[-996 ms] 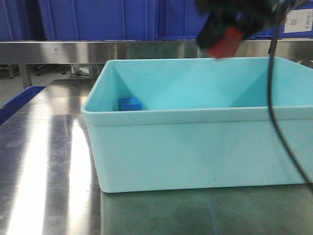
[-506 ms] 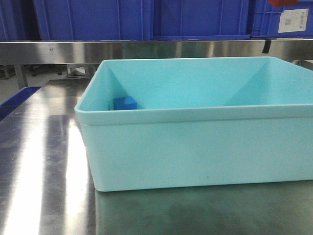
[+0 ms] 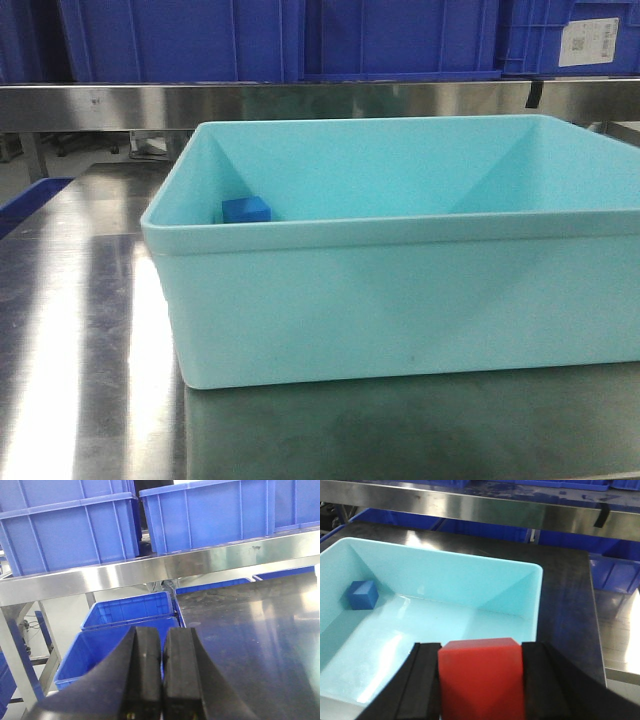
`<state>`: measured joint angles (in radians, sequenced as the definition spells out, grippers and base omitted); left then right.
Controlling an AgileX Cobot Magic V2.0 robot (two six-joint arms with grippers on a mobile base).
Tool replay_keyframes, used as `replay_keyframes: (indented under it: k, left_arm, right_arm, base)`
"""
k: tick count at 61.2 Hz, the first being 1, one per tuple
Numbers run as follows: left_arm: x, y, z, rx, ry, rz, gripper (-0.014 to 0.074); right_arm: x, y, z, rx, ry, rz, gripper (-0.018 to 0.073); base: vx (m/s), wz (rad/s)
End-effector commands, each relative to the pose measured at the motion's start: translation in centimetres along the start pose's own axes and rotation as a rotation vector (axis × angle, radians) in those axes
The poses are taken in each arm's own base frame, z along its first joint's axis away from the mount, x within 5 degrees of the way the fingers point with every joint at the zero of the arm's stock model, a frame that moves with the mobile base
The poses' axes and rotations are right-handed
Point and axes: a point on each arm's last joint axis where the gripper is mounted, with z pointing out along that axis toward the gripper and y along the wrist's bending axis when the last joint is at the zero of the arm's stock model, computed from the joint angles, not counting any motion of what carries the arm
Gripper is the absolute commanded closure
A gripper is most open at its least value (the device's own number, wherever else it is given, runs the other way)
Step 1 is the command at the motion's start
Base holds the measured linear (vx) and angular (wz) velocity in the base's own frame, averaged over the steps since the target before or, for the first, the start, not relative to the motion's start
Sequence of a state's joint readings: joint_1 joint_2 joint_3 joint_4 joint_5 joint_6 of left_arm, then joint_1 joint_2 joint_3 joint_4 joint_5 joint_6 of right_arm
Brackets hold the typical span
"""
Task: Pick red cube and place on left shelf
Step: 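Hold the red cube in the right gripper while backing away from the table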
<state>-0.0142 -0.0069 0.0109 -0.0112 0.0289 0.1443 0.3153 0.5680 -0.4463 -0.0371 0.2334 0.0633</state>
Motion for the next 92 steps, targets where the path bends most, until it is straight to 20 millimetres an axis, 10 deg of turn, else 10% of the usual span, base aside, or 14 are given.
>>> replay_keyframes:
  k: [1, 92]
  left_arm:
    - [-0.1, 0.0, 0.0, -0.004, -0.068, -0.005, 0.0491]
    - [-0.1, 0.0, 0.0, -0.004, -0.068, -0.005, 0.0491]
  right_arm:
    - [-1.2, 0.0, -0.9, 0.0, -0.145, -0.002, 0.0501]
    - [-0.4, -0.1, -1.9, 0.0, -0.146, -0.002, 0.0501]
  base:
    - [0.0, 0.0]
    - [0.0, -0.01]
